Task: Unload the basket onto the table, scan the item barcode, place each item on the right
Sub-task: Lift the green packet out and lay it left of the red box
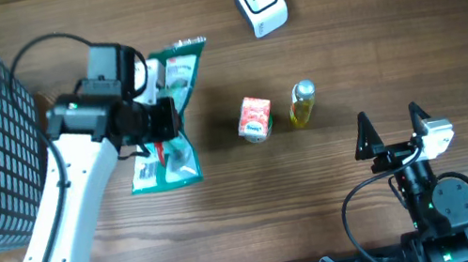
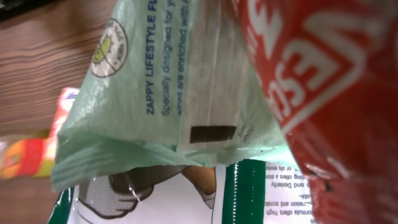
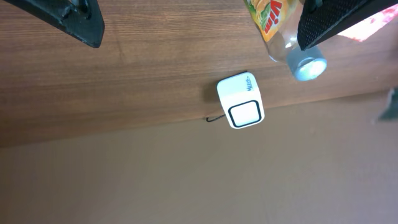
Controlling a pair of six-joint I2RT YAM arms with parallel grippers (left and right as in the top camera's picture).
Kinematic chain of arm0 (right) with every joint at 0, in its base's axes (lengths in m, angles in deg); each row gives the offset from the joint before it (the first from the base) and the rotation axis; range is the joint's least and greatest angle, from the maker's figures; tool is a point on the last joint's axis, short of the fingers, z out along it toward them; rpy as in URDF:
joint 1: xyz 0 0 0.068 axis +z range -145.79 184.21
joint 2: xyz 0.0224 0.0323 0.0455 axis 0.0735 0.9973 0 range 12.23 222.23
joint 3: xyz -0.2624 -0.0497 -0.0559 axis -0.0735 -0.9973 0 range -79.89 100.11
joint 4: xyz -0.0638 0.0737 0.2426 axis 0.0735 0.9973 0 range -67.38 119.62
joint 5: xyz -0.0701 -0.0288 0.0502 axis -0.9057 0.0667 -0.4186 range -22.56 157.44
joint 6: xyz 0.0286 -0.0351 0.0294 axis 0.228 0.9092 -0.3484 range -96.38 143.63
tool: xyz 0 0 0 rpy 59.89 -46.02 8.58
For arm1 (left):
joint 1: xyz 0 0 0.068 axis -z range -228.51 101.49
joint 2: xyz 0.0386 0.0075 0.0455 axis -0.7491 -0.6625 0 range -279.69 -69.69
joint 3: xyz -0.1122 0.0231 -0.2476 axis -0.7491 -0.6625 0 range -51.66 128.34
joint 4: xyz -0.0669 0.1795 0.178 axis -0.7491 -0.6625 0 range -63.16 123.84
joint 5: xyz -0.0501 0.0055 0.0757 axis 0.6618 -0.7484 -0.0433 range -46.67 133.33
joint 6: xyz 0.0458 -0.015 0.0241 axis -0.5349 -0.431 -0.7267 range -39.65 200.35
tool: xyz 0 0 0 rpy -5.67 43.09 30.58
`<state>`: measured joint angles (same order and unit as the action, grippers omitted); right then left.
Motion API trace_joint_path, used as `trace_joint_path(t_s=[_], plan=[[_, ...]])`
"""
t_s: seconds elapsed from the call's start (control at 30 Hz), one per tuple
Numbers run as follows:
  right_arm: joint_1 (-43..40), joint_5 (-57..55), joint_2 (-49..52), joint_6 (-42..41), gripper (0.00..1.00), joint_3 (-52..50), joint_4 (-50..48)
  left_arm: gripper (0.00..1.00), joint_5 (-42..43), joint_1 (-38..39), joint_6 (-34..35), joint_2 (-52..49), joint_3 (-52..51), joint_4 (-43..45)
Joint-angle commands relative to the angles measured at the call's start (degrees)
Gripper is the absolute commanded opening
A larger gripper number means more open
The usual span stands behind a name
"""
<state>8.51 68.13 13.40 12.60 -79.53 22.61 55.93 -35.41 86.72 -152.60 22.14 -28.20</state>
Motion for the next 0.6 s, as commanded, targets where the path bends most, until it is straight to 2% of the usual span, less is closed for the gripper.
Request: trace_joint_path(t_s=[0.0, 0.57], plan=[[-0.24, 0.72, -0.15, 0.42, 1.00, -0.07, -0.24, 0.23, -0.44, 0.28, 2.56, 0.24, -4.39, 2.03], [-0.24, 0.74, -0.15, 0.39, 1.00, -0.07, -0.24, 0.31, -0.44, 0.31, 3.54, 0.15, -13.92, 5.81]])
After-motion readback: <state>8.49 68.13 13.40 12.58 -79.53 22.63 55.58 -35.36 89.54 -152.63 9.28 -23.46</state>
